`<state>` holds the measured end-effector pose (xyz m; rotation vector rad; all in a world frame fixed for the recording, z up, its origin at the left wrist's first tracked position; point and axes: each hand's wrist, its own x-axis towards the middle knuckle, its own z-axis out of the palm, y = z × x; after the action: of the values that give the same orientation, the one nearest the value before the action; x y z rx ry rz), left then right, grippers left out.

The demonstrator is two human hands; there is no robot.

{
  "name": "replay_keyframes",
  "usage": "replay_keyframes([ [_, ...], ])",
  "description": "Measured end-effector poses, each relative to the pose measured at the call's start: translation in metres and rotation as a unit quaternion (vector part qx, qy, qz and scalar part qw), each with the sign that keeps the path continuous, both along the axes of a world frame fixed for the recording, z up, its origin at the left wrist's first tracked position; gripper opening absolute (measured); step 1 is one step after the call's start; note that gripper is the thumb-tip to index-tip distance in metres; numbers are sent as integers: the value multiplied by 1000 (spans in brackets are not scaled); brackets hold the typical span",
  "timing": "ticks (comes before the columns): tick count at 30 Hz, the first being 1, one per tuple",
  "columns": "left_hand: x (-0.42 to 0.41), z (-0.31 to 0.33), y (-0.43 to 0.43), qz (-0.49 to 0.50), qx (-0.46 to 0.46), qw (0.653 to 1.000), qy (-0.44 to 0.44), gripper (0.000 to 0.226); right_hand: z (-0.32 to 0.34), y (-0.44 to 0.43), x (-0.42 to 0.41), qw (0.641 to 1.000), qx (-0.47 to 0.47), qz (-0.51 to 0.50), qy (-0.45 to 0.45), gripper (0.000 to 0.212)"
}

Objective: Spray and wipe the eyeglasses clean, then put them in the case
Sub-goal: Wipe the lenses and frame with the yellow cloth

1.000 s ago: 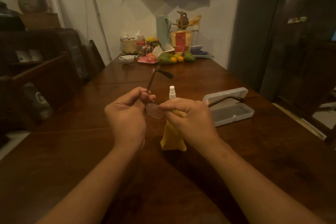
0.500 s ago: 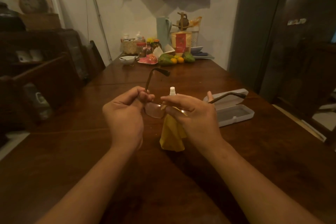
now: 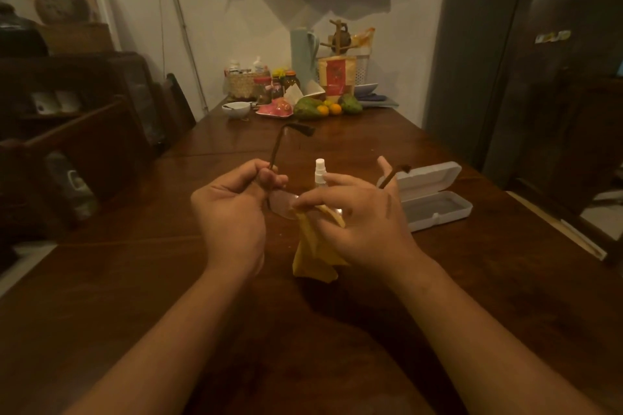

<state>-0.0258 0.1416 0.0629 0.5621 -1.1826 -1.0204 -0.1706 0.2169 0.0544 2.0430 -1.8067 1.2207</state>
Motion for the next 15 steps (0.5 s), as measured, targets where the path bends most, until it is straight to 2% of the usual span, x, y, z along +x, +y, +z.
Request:
replay_keyframes([
  [5, 1, -2, -2, -7, -12, 1000, -4, 35, 0, 0, -2, 998, -16, -23, 58, 27],
  [11, 2, 1, -3, -2, -13, 1000, -1, 43, 0, 0, 0, 997, -6, 61, 39, 24],
  [15, 3, 4, 1, 0, -20, 1000, -9, 46, 0, -3, -6, 997, -22, 73, 20, 23],
])
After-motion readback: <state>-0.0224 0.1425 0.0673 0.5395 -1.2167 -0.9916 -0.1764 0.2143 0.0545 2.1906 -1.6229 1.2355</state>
